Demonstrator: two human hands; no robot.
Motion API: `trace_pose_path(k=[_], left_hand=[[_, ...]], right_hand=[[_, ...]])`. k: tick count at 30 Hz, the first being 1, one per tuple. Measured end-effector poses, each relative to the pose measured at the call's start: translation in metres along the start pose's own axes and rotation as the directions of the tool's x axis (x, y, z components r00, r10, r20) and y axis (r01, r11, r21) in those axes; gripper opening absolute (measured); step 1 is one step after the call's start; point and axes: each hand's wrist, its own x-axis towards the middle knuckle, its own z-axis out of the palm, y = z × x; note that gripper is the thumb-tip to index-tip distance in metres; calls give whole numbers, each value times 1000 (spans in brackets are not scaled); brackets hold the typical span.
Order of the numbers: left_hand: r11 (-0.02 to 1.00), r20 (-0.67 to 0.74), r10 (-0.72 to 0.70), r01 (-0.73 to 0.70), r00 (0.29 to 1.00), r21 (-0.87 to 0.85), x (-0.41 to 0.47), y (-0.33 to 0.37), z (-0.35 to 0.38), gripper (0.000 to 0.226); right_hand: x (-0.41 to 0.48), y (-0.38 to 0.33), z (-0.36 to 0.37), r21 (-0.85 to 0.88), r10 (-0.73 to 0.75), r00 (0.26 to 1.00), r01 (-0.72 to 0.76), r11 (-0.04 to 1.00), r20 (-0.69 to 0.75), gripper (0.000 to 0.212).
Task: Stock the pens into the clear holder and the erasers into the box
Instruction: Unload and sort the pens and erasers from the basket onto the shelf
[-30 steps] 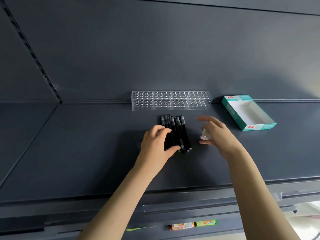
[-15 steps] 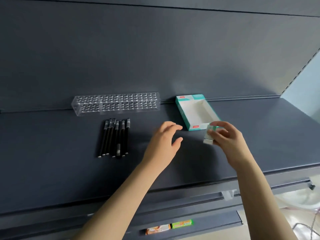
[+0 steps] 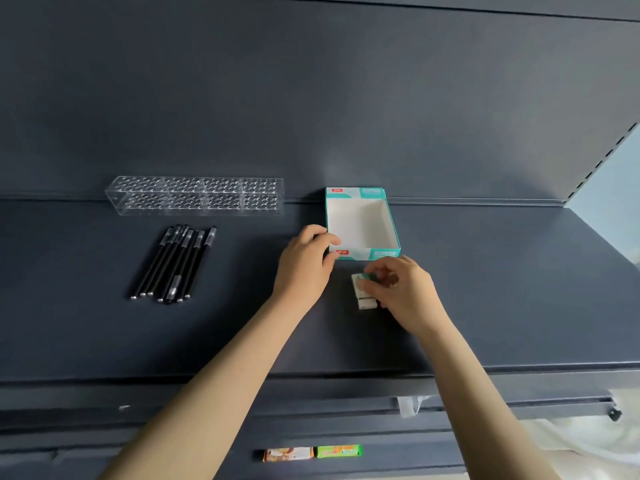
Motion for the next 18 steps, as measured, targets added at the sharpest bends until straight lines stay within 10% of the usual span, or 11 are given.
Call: trace_pose_path(k=[10, 18], left_hand=[[996, -34, 6, -9, 999, -86, -12, -10, -37, 41], [896, -177, 7, 73, 984, 438, -90, -118, -204, 33]], right_hand=[[13, -24, -1, -42, -84, 995, 82, 996, -53, 23], [20, -176, 91, -90, -475, 877, 481, 872, 77, 27]])
